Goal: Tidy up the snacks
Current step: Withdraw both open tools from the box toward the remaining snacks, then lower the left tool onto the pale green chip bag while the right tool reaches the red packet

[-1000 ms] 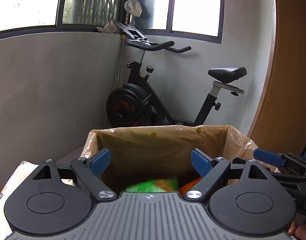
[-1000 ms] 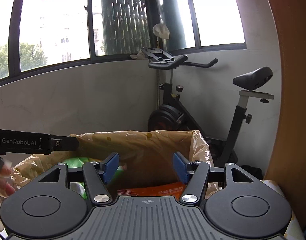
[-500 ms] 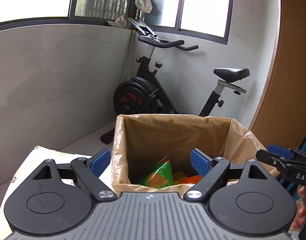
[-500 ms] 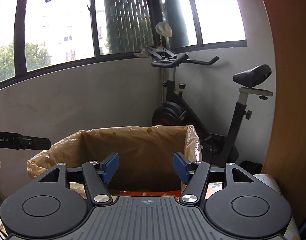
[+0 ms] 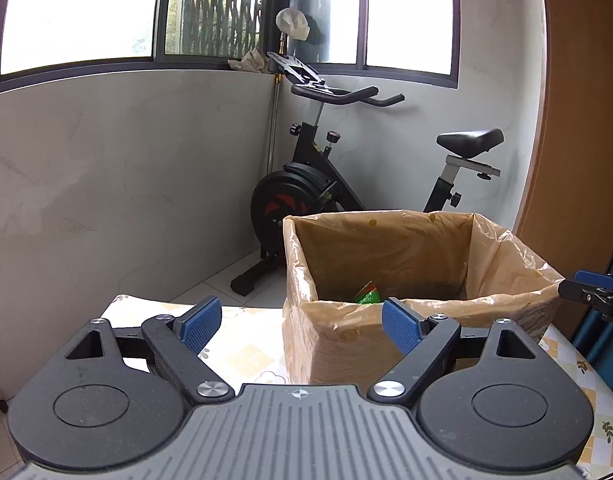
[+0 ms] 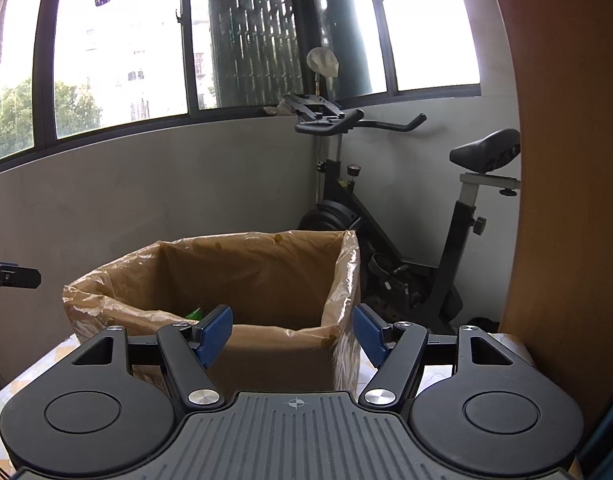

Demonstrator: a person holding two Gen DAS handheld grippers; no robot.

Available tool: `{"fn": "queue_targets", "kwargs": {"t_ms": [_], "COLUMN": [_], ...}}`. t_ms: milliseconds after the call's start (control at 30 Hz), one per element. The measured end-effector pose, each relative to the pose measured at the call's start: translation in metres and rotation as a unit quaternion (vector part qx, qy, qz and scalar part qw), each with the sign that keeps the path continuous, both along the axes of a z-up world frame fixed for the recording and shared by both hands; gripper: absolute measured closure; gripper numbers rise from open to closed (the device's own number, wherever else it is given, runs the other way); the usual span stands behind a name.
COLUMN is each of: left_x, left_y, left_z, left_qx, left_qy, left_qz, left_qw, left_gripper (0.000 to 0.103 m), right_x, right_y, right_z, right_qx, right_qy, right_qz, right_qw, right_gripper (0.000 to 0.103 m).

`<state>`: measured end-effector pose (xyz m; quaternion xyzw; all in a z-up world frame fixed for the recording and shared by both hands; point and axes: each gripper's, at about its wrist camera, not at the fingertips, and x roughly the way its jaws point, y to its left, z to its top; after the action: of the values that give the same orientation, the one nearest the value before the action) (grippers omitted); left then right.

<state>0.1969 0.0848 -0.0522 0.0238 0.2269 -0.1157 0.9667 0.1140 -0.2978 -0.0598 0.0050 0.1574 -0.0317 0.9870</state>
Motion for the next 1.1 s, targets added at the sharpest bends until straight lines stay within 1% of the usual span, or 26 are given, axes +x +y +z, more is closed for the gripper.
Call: {"fn": "queue_targets", "kwargs": {"t_ms": [233,367,433,500,567,667,867,1100], "left_x": [-0.017,-0.022,-0.022,-0.023,-0.023,-0.025,-0.035,-0.038], "left_y": [0.009,0.011,0.014,0.018,0.02,0.022,0.015,0.01], "left_z": [-0.025,-0.047,-0.057,-0.068,-0.077,-0.089,-0.108,-0.121], "left_qx": [-0.031,-0.017,-0.02,-0.027,-0.025,-0.021,0.003,0.001], "left_qy": [0.018,0.024,0.032,0.044,0.05,0.05,0.057,0.074], "left_qz": [0.006,0.014,0.017,0.015,0.015,0.011,0.015,0.012], "left_qw": [0.9993,0.9995,0.9991,0.9985,0.9983,0.9985,0.9983,0.9972], "left_gripper": [0.015,0.015,0.015,0.019,0.02,0.025,0.029,0.029], "right_x": [-0.013,-0.018,-0.022,-0.024,-0.027,-0.031,-0.044,-0.054], "right_y": [-0.013,-0.02,-0.025,-0.029,-0.032,-0.036,-0.04,-0.041], "right_z": [-0.016,-0.029,-0.037,-0.046,-0.057,-0.074,-0.107,-0.133], "right_qx": [0.001,0.001,0.006,0.009,0.01,0.015,0.024,0.026], "right_qy": [0.006,0.015,0.019,0.026,0.036,0.048,0.076,0.114], "right_qz": [-0.007,-0.02,-0.029,-0.036,-0.043,-0.055,-0.058,-0.052], "right_qw": [1.0,1.0,0.999,0.999,0.998,0.997,0.995,0.992], "right_gripper": [0.039,0.039,0.039,0.039,0.039,0.039,0.039,0.04]}}
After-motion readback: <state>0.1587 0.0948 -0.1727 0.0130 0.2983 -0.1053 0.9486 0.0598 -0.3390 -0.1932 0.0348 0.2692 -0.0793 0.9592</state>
